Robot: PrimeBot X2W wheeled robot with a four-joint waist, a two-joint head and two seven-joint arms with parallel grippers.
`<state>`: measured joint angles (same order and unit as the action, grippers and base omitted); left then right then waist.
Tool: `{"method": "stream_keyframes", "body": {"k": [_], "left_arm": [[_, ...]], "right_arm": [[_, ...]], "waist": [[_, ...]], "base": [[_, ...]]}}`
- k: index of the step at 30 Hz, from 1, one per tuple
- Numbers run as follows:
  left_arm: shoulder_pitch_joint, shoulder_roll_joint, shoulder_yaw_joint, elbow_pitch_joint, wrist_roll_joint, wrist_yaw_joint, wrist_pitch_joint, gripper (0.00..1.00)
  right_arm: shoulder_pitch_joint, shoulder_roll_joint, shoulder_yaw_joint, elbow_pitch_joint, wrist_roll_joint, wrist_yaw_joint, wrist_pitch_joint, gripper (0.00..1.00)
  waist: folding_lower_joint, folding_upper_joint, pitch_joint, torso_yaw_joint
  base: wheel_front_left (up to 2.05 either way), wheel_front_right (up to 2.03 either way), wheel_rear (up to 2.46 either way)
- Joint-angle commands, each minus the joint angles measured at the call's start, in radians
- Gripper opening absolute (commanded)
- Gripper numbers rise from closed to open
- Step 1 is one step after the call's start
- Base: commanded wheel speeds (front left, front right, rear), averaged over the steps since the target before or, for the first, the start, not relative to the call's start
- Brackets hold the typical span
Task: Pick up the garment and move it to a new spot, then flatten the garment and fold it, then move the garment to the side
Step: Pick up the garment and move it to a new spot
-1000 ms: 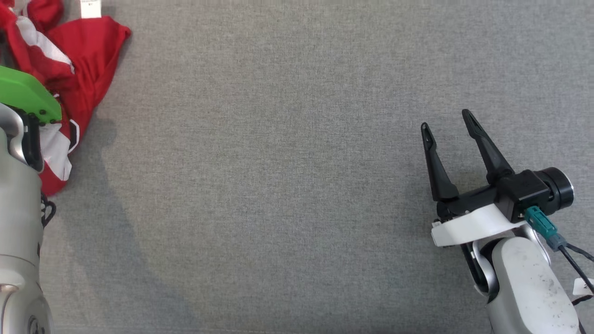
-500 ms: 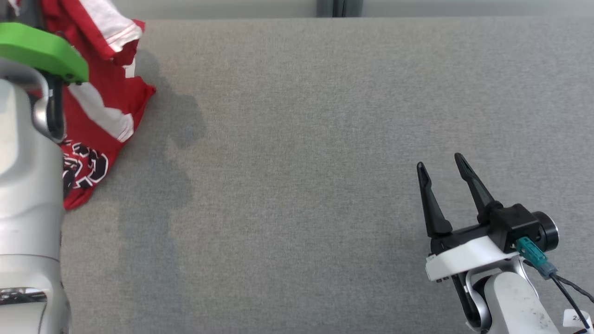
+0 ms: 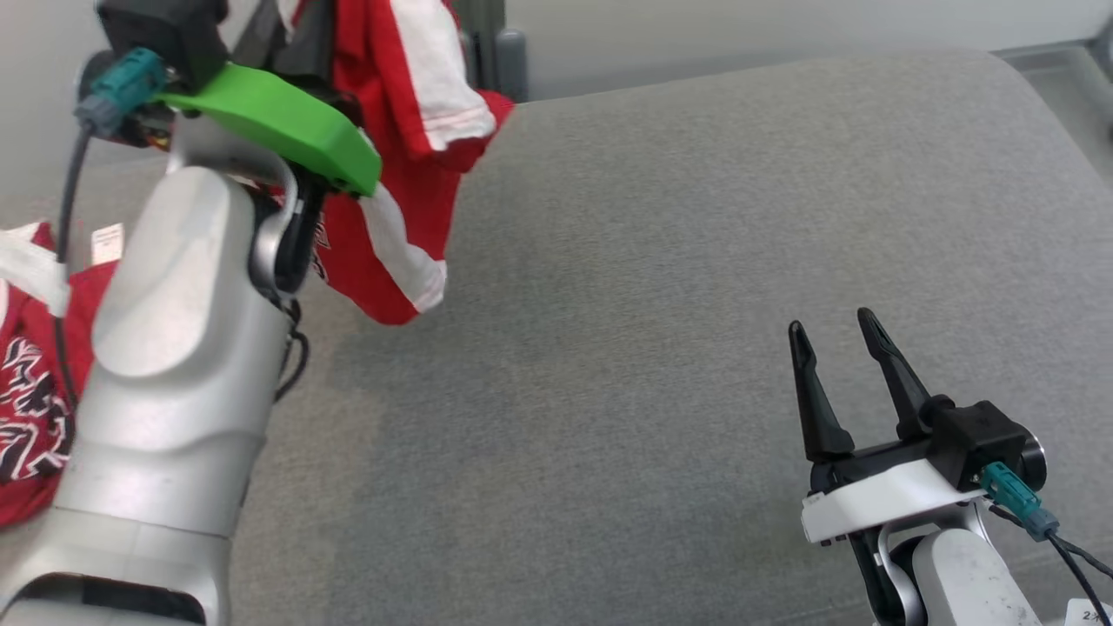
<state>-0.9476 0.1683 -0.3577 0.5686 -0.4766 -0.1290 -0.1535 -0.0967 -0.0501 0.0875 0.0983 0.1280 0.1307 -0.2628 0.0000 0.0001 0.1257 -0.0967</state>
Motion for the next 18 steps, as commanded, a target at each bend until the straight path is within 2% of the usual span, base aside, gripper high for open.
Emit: {"method": "stream_keyframes", "body": {"k": [1, 9, 15, 18], "left_arm": [[0.03, -0.018, -0.014, -0.003, -0.008, -0.002, 0.003, 0.0], [0.123, -0.096, -0.112, 0.121, -0.047, -0.002, -0.001, 0.0], [0.183, -0.113, -0.196, 0.272, -0.057, 0.008, -0.037, 0.0], [0.208, -0.117, -0.265, 0.299, -0.075, 0.017, -0.055, 0.0]], "right_arm": [[0.005, -0.001, -0.001, -0.003, 0.007, 0.0, -0.003, 1.0], [-0.016, 0.0, 0.012, -0.008, 0.033, 0.0, -0.003, 1.0], [-0.033, 0.0, 0.033, -0.015, 0.045, 0.0, -0.003, 1.0], [-0.034, -0.001, 0.031, -0.013, 0.043, 0.0, -0.003, 1.0]], "waist": [[0.0, -0.0001, 0.029, -0.115], [0.0, -0.0001, 0.098, -0.212], [0.0, -0.0001, 0.145, -0.251], [0.0, -0.0001, 0.153, -0.254]], "base": [[0.0, 0.0, 0.0], [0.0, 0.0, 0.0], [0.0, 0.0, 0.0], [0.0, 0.0, 0.0]]}}
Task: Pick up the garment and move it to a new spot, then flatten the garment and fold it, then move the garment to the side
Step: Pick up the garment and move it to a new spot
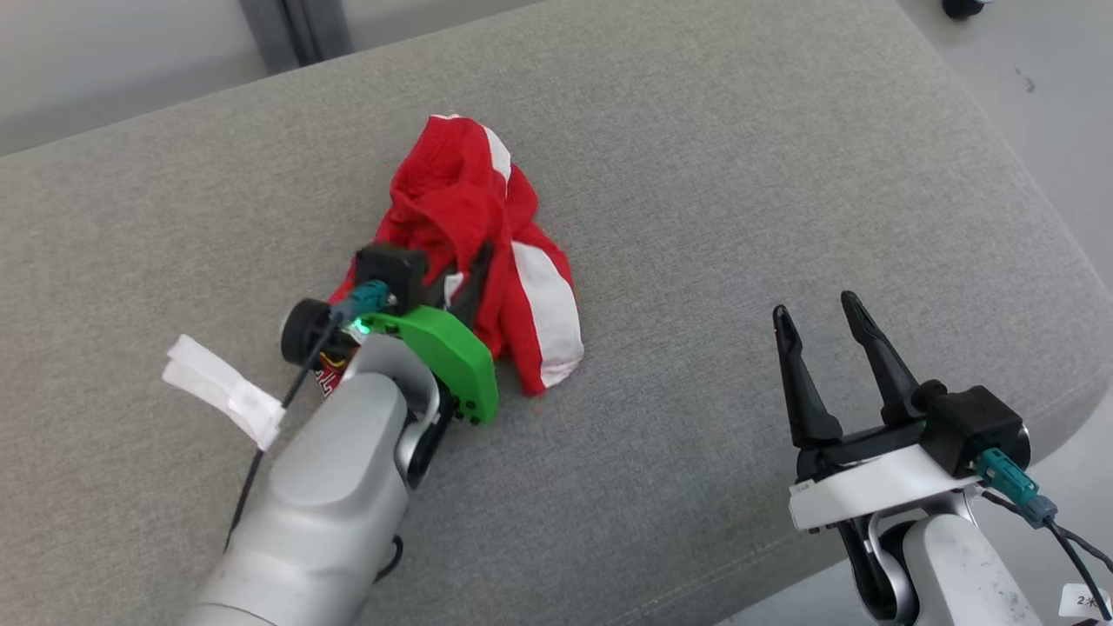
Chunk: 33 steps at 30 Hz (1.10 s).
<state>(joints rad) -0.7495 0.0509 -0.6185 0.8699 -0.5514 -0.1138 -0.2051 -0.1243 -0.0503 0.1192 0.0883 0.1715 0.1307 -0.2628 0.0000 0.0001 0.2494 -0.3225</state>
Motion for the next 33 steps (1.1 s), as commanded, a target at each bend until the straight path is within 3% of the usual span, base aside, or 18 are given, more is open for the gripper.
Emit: {"method": "stream_keyframes", "body": {"k": [1, 3, 8, 13, 19, 27, 33], "left_arm": [[0.02, 0.002, -0.031, -0.006, -0.023, 0.006, -0.01, 0.0], [0.034, 0.003, -0.079, -0.02, -0.064, 0.01, -0.016, 1.0], [0.037, 0.002, -0.182, -0.096, -0.152, 0.039, -0.045, 1.0], [0.046, 0.002, -0.198, -0.187, -0.175, 0.082, -0.061, 1.0], [0.139, 0.044, -0.07, -0.337, -0.027, 0.157, -0.059, 1.0], [0.389, 0.119, 0.161, -0.485, 0.096, 0.181, -0.059, 1.0], [0.605, 0.104, 0.324, -0.596, 0.18, 0.171, -0.06, 1.0]], "right_arm": [[-0.005, 0.0, -0.007, -0.002, -0.003, 0.0, -0.003, 1.0], [-0.003, 0.0, -0.01, 0.005, -0.008, 0.0, -0.003, 1.0], [0.019, -0.001, 0.001, 0.014, -0.018, 0.0, -0.003, 1.0], [0.045, -0.001, 0.004, 0.021, -0.03, 0.0, -0.003, 1.0], [0.082, -0.001, -0.014, 0.023, -0.045, 0.0, -0.003, 1.0], [0.124, -0.001, -0.027, 0.025, -0.052, 0.0, -0.003, 1.0], [0.163, -0.001, -0.053, 0.019, -0.055, 0.0, -0.003, 1.0]], "waist": [[0.0, -0.0001, 0.03, -0.024], [0.0, -0.0001, 0.024, -0.01], [0.0, -0.0001, -0.021, 0.046], [0.0, -0.0001, -0.096, 0.115], [0.0, -0.0001, -0.172, 0.194], [0.0, -0.0001, -0.244, 0.245], [0.0, -0.0001, -0.282, 0.264]], "base": [[0.0, 0.0, 0.0], [0.0, 0.0, 0.0], [0.0, 0.0, 0.0], [0.0, 0.0, 0.0], [0.0, 0.0, 0.0], [0.0, 0.0, 0.0], [0.0, 0.0, 0.0]]}}
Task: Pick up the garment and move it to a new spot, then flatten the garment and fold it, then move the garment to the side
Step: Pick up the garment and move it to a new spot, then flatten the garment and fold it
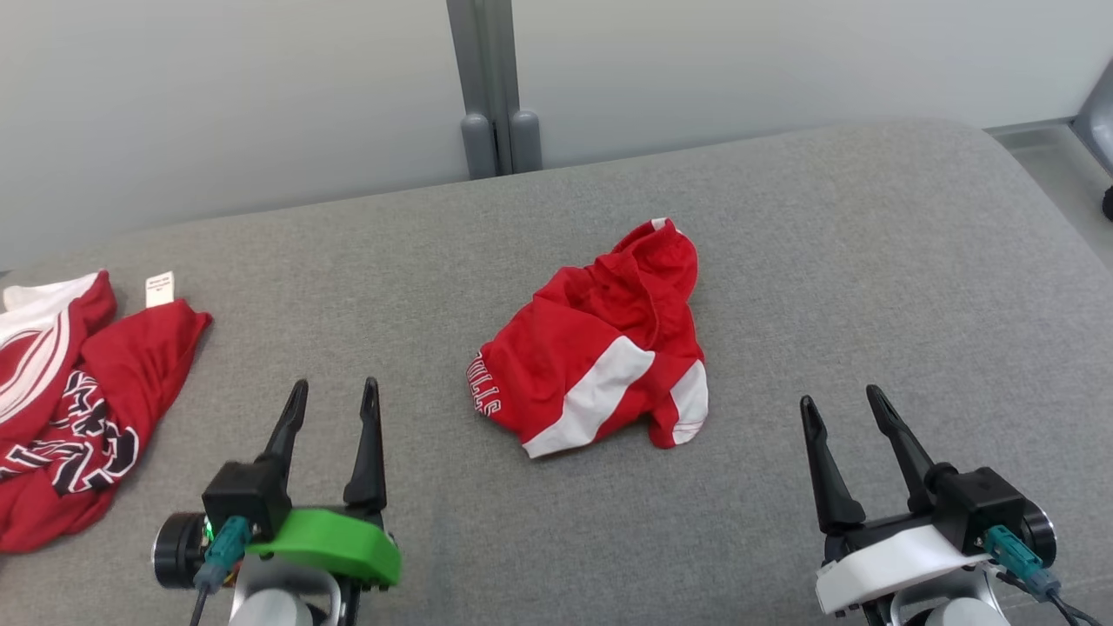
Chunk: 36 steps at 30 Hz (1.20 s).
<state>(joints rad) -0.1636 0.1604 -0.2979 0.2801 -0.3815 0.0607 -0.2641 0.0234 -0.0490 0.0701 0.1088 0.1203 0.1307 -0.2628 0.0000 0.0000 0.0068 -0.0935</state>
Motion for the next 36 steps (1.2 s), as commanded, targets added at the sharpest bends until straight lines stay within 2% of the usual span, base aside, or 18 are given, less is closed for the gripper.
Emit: {"method": "stream_keyframes", "body": {"k": [1, 5, 14, 23, 36], "left_arm": [[0.054, -0.011, 0.024, -0.023, 0.027, -0.011, 0.0, 1.0], [0.16, -0.035, 0.072, -0.079, 0.117, -0.035, 0.0, 1.0], [0.295, -0.1, 0.14, -0.113, 0.212, -0.095, -0.001, 1.0], [0.308, -0.109, 0.154, -0.114, 0.225, -0.103, -0.001, 1.0], [0.292, -0.109, 0.118, -0.098, 0.212, -0.082, -0.001, 1.0]], "right_arm": [[0.023, -0.003, -0.009, -0.001, -0.004, 0.0, -0.003, 1.0], [0.054, -0.003, -0.029, -0.006, -0.006, 0.0, -0.003, 1.0], [0.127, -0.003, -0.03, -0.019, -0.002, 0.0, -0.003, 1.0], [0.139, -0.003, -0.037, -0.017, -0.002, 0.0, -0.003, 1.0], [0.14, -0.003, -0.026, -0.013, -0.001, 0.0, -0.003, 1.0]], "waist": [[0.0, 0.0, -0.046, 0.039], [0.0, 0.0, -0.067, 0.058], [0.0, 0.0, -0.111, 0.082], [0.0, 0.0, -0.123, 0.087], [0.0, 0.0, -0.128, 0.094]], "base": [[0.0, 0.0, 0.0], [0.0, 0.0, 0.0], [0.0, 0.0, 0.0], [0.0, 0.0, 0.0], [0.0, 0.0, 0.0]]}}
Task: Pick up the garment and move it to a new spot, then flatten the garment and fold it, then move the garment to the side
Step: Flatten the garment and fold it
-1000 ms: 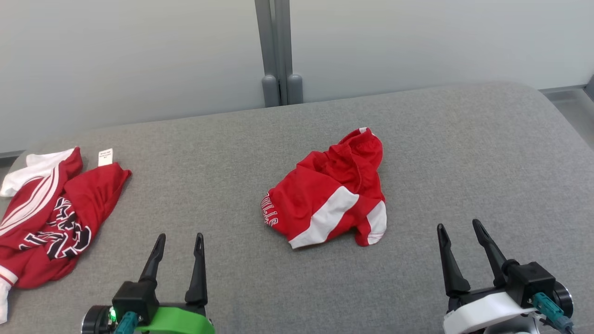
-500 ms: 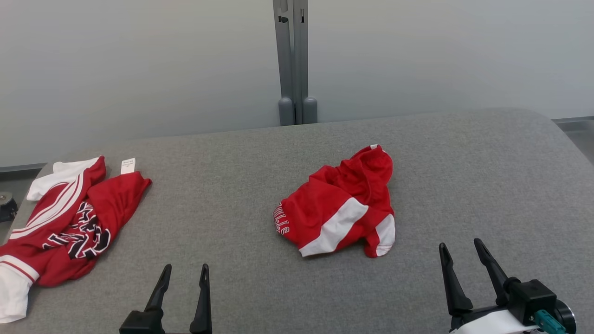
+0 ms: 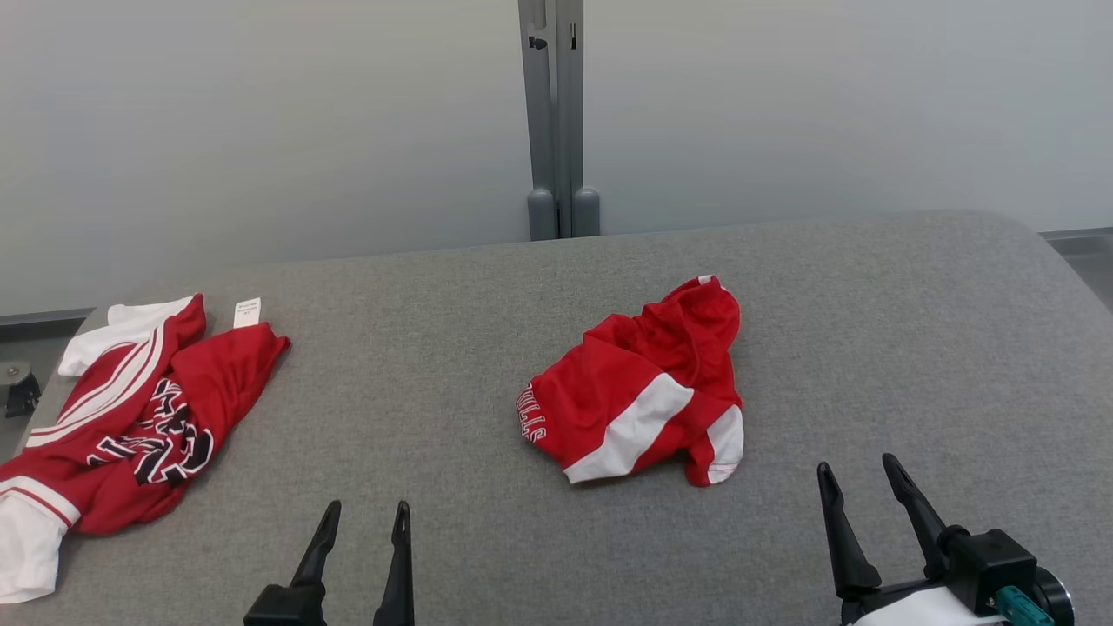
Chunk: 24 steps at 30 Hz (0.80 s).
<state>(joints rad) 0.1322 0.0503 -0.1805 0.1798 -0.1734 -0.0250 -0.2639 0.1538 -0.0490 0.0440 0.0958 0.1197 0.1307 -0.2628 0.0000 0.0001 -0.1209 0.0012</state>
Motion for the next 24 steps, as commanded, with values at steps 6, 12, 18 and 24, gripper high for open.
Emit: {"method": "stream_keyframes", "body": {"k": [6, 12, 18, 24], "left_arm": [[0.004, 0.001, -0.007, 0.005, 0.001, 0.01, -0.001, 1.0], [0.006, 0.001, -0.02, 0.013, 0.004, 0.016, -0.001, 1.0], [0.013, 0.001, -0.023, 0.015, 0.01, 0.013, -0.001, 1.0], [0.011, 0.001, -0.025, 0.016, 0.015, 0.012, -0.001, 1.0]], "right_arm": [[0.011, -0.003, 0.005, 0.004, -0.004, 0.0, -0.003, 1.0], [0.02, -0.002, 0.006, 0.002, 0.002, 0.0, -0.003, 1.0], [0.028, -0.003, 0.008, 0.005, 0.008, 0.0, -0.003, 1.0], [0.024, -0.003, 0.006, 0.004, 0.009, 0.0, -0.003, 1.0]], "waist": [[0.0, -0.0001, -0.006, -0.007], [0.0, -0.0001, -0.013, -0.008], [0.0, -0.0001, -0.017, -0.009], [0.0, -0.0001, -0.013, -0.012]], "base": [[0.0, 0.0, 0.0], [0.0, 0.0, 0.0], [0.0, 0.0, 0.0], [0.0, 0.0, 0.0]]}}
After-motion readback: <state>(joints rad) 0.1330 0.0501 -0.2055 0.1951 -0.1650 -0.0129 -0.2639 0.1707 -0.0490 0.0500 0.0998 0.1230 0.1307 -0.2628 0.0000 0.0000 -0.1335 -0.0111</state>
